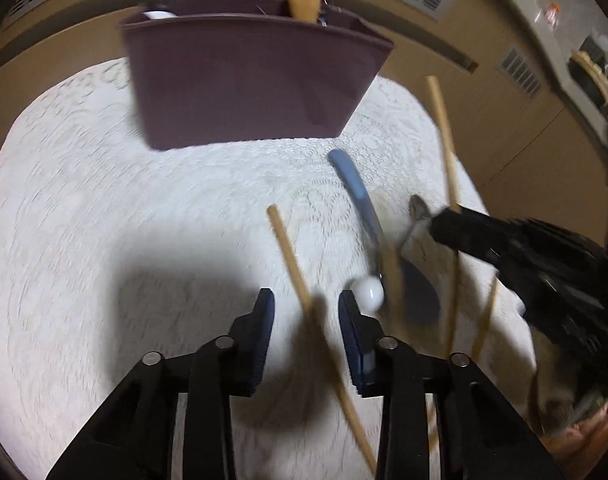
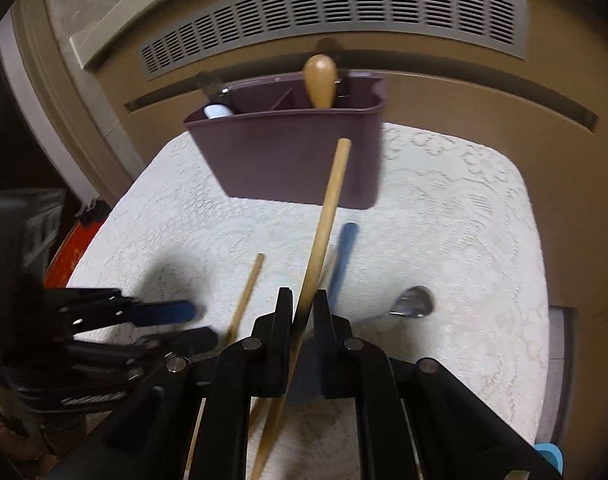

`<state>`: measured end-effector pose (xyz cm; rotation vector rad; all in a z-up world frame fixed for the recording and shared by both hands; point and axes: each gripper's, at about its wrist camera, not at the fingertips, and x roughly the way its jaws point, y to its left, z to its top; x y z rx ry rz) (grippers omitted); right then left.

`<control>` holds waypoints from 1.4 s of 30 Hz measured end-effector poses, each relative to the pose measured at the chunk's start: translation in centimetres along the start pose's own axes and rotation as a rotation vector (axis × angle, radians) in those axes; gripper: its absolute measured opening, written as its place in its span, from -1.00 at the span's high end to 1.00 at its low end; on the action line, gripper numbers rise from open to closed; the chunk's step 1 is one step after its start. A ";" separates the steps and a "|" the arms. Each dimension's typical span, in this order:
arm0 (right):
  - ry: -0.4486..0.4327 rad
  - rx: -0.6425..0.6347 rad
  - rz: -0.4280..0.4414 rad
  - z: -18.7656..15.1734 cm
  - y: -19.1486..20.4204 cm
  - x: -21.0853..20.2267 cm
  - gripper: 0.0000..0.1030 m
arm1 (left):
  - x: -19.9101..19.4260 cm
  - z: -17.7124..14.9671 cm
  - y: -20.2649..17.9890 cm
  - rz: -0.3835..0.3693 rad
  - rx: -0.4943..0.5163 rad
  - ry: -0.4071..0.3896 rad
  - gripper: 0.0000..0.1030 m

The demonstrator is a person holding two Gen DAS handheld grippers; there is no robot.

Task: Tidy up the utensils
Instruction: 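Lower both open tools back toward the wooden chopsticks on the table, then grasp a wooden chopstick with the left tool while the right tool grasps another chopstick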

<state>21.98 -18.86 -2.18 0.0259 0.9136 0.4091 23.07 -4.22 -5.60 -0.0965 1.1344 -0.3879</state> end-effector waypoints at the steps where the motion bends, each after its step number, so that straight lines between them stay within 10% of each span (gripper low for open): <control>1: -0.005 0.007 0.009 0.0 -0.4 -0.2 0.82 | 0.7 0.6 -0.3 0.017 0.008 0.020 0.44; 11: -0.032 0.045 0.036 -0.6 -1.5 0.0 0.81 | 2.3 2.7 -2.6 0.163 0.184 0.014 0.87; 21: -0.002 0.107 0.093 -0.2 -1.5 -0.1 0.85 | -4.6 -0.4 2.0 0.070 0.074 -0.151 0.89; 29: 0.025 0.065 -0.061 -0.7 -0.7 1.8 0.85 | -1.9 -0.7 3.2 0.083 0.068 -0.030 0.88; 38: 0.065 0.112 -0.045 0.2 -1.8 3.3 0.84 | -0.4 -0.6 2.7 0.124 0.117 0.019 0.83; 42: 0.112 0.170 -0.004 1.4 -1.8 5.4 0.82 | -0.3 -0.3 3.0 0.045 0.093 0.043 0.47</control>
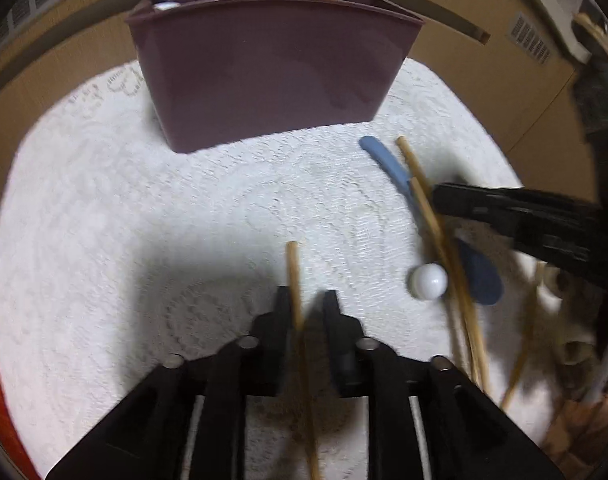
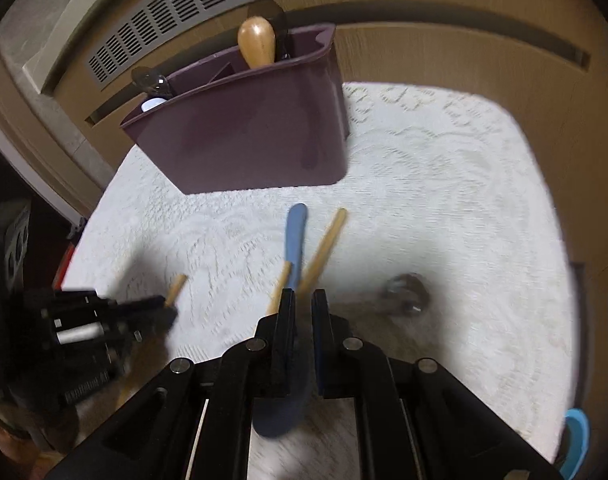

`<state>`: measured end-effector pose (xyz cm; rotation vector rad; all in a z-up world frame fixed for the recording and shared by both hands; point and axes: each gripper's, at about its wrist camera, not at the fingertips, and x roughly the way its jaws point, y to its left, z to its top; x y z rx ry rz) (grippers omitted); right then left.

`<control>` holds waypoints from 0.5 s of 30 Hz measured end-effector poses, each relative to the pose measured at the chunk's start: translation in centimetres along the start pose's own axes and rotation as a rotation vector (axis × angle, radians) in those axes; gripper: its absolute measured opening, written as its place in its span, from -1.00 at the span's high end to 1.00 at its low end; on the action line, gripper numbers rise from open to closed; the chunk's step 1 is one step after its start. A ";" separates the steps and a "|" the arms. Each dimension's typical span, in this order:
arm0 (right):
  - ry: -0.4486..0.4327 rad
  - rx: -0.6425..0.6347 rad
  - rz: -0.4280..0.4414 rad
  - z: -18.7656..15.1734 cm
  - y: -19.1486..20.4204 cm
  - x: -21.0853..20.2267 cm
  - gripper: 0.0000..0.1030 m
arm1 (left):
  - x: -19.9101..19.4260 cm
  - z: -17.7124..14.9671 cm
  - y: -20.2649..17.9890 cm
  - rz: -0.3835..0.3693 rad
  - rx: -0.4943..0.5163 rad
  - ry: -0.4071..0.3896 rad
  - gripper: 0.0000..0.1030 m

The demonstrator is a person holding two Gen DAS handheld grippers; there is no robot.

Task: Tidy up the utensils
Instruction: 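Grasp a wooden chopstick with the left tool while the right tool grasps another chopstick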

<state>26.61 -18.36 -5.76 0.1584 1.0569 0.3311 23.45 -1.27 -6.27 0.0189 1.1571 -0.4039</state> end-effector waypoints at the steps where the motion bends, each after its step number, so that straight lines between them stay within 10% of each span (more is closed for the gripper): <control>1: 0.009 0.011 -0.014 0.3 0.1 0.6 0.82 | 0.0 0.0 -0.1 -0.021 0.003 0.008 0.31; 8: 0.032 -0.034 -0.030 0.5 1.7 1.7 0.79 | 0.3 0.3 -1.3 -0.029 0.041 0.013 0.07; 15: -0.037 -0.043 0.022 -0.6 2.1 -1.7 0.84 | 0.3 -0.1 -0.6 0.050 0.007 -0.111 0.76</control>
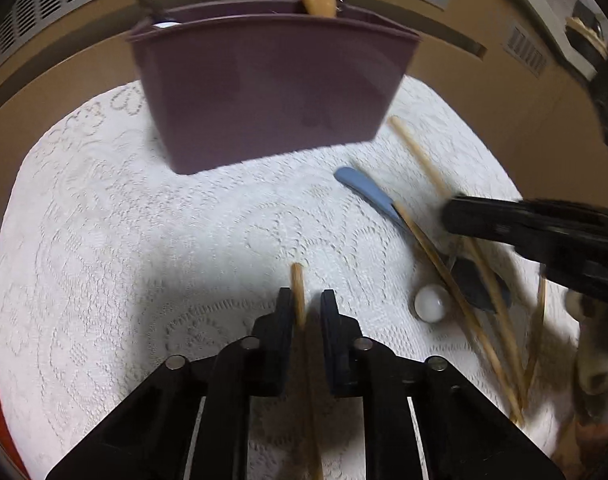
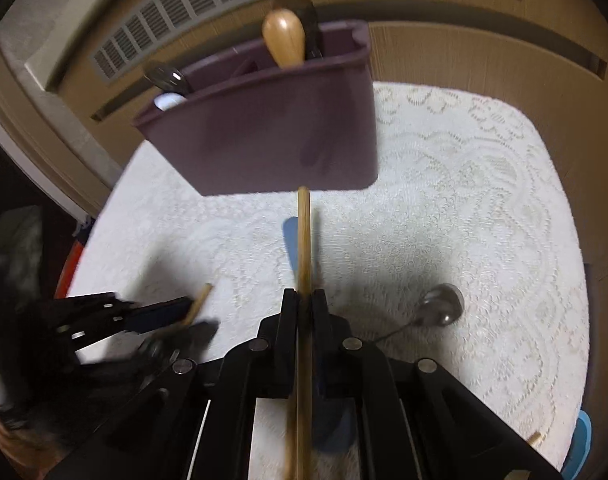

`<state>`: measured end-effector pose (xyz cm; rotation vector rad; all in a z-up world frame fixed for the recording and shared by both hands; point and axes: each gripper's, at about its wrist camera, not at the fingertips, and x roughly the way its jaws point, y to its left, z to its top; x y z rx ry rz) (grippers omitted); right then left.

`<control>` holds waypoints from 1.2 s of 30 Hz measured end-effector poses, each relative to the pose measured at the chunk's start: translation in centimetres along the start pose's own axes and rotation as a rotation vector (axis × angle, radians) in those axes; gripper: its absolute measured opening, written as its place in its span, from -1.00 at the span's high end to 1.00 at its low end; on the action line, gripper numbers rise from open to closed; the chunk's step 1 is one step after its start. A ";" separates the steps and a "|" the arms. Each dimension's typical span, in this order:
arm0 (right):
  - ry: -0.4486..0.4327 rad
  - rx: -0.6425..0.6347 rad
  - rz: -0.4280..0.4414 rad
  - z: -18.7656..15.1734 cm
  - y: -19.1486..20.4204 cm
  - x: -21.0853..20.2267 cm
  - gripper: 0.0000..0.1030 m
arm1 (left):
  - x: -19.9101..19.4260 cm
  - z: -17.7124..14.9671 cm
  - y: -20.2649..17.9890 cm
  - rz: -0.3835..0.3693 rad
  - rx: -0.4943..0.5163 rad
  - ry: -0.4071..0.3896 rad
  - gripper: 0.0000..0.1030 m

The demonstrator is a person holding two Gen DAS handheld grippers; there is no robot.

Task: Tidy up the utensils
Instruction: 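Grasp a wooden chopstick with the left tool while the right tool grasps another chopstick, then lift the chopsticks upright and carry them over the purple caddy with both tools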

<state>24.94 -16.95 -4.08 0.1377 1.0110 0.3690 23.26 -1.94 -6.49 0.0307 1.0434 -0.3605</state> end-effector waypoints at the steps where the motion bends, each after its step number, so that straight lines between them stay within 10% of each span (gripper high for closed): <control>1: -0.010 -0.001 0.008 -0.1 0.1 -0.6 0.84 | -0.1 -0.1 0.0 0.006 -0.006 -0.014 0.80; 22: -0.276 -0.029 0.090 -2.5 2.7 -13.6 0.84 | -18.4 -0.5 -1.6 -0.065 -0.018 -0.495 0.89; 36: -0.627 -0.220 -0.042 7.9 7.5 -25.0 0.85 | -28.1 11.4 -2.8 -0.003 0.105 -0.803 0.89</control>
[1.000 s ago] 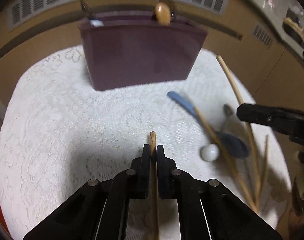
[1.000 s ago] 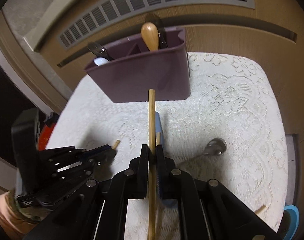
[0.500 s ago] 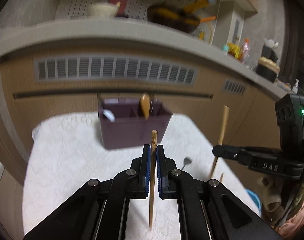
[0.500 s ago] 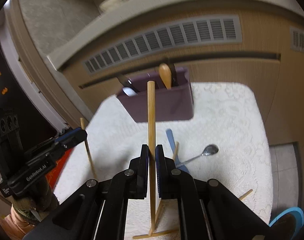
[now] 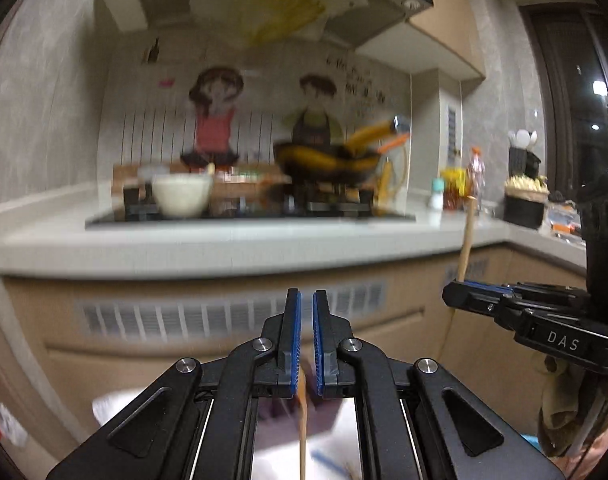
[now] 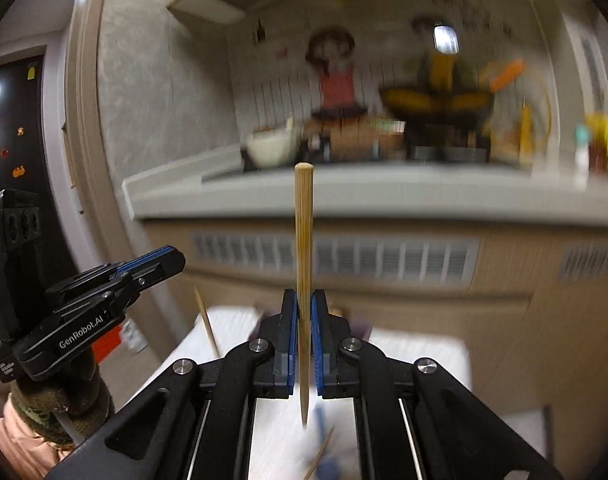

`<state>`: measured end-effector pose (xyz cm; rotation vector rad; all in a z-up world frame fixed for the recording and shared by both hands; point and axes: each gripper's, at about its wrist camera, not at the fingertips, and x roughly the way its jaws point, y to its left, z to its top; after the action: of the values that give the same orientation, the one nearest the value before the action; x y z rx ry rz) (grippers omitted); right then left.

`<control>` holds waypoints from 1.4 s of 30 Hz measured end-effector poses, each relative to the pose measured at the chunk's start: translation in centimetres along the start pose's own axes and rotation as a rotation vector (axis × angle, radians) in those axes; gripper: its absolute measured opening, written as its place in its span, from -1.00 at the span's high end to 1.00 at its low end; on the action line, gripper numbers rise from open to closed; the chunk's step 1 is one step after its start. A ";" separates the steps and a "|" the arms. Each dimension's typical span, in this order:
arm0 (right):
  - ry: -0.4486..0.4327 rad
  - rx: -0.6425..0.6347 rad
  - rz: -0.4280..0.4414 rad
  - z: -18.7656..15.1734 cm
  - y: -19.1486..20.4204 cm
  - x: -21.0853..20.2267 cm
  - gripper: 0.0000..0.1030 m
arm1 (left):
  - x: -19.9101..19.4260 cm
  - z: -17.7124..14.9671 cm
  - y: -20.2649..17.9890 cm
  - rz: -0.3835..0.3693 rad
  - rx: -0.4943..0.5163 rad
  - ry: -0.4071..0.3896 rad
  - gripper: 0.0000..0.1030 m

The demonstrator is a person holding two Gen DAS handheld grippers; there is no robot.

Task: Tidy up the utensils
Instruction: 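Lift the chopsticks upright and carry them over the purple caddy with both tools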

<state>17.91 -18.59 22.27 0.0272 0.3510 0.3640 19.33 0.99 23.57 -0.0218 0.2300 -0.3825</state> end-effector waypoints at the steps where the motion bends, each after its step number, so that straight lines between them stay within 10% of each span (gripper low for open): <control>1: -0.024 -0.016 -0.013 1.4 0.1 0.3 0.85 | 0.3 0.9 0.3 0.000 0.003 -0.016 0.89; 9: -0.044 -0.029 -0.031 4.7 -0.9 4.5 0.85 | 4.9 1.7 3.1 -0.020 -0.019 0.062 0.89; 15: 0.030 0.007 -0.016 2.3 -2.0 7.1 0.85 | 11.5 -7.6 2.5 -0.167 -0.004 0.415 0.72; 17: 0.053 0.016 -0.018 1.3 -2.5 7.5 0.85 | 13.4 -11.7 0.9 -0.272 0.048 0.550 0.10; 21: 0.091 0.048 -0.012 -0.4 -3.9 7.2 0.85 | 15.7 -17.6 -3.2 -0.352 0.196 0.683 -0.02; 27: 0.116 0.089 -0.031 -2.8 -6.3 5.9 0.85 | 21.0 -21.6 -7.1 -0.373 0.203 0.845 0.03; 33: 0.144 0.108 -0.045 -4.1 -7.8 5.2 0.84 | 25.1 -24.5 -8.3 -0.281 0.273 0.983 0.54; 42: 0.132 0.132 -0.026 -4.9 -8.2 4.5 0.84 | 20.9 -23.2 -5.7 -0.215 0.100 0.870 0.89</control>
<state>23.06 -24.87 15.48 0.1277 0.5051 0.3176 30.85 -11.60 -3.24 0.2249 1.0729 -0.6029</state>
